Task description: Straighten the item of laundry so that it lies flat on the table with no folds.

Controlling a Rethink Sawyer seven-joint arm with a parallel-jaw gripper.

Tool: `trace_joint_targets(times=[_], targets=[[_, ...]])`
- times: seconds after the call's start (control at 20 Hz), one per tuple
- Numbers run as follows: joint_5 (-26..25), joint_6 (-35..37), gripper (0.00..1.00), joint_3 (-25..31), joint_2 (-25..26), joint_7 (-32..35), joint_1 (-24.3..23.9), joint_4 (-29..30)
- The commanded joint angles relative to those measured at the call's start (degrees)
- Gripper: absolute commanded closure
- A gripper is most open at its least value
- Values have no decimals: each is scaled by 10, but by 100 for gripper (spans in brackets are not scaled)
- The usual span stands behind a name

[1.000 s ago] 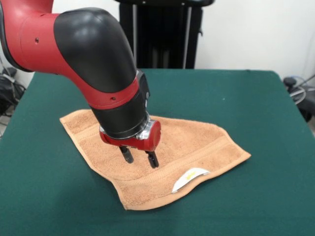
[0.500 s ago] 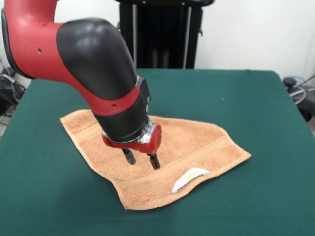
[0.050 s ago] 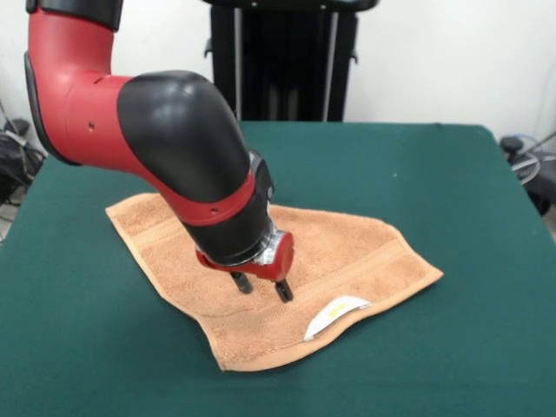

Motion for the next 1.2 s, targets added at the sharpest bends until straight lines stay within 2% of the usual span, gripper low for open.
trace_joint_targets(times=[0.05,0.8,1.2], targets=[[13,-39,0,53,16,45,-6,56],[8,-26,0,49,5,50,-4,50],[1,19,0,46,36,24,-12,-6]])
